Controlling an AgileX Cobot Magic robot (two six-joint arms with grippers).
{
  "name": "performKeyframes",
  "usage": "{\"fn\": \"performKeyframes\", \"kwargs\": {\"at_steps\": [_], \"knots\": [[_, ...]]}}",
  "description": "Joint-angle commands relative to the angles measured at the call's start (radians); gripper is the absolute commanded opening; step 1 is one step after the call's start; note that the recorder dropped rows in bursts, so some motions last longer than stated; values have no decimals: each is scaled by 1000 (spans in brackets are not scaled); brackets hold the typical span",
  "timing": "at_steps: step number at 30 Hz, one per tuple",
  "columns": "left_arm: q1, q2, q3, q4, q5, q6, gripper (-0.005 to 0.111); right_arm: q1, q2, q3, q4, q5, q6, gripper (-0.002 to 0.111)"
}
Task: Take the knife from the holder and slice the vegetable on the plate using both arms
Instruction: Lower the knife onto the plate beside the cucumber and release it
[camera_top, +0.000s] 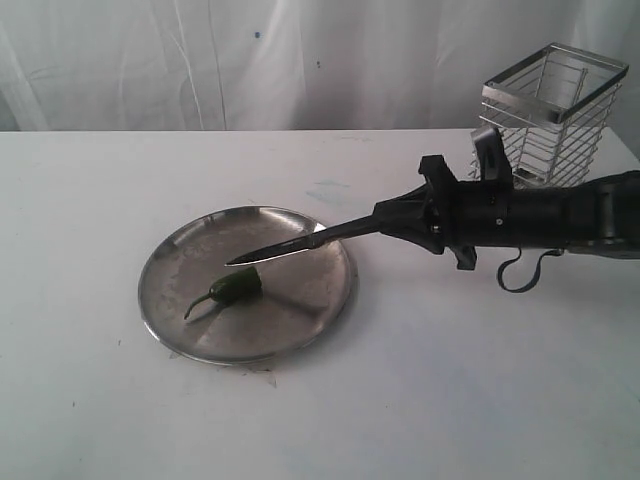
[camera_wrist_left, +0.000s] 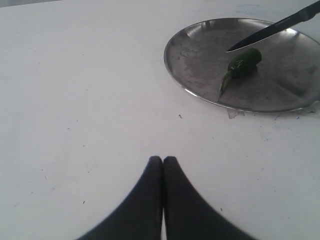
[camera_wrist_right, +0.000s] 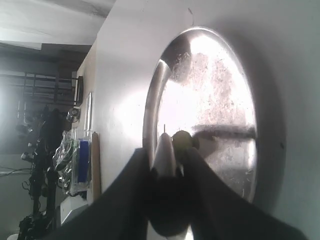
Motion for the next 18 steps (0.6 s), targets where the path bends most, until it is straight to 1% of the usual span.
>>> {"fn": "performKeyframes", "kwargs": {"at_steps": [1,4,8,11,18], "knots": [[3,-4,3,-6,0,0,0,1,4,-8,3,22,-35,1],[3,-4,3,-6,0,0,0,1,6,-8,3,14,-35,9],[3,-4,3,-6,0,0,0,1,6,-8,3,-39,-35,20],[3,-4,3,-6,0,0,0,1,6,-8,-49,-82,-33,27],[3,-4,3,-6,0,0,0,1,6,-8,-113,-92,-33,42]]}}
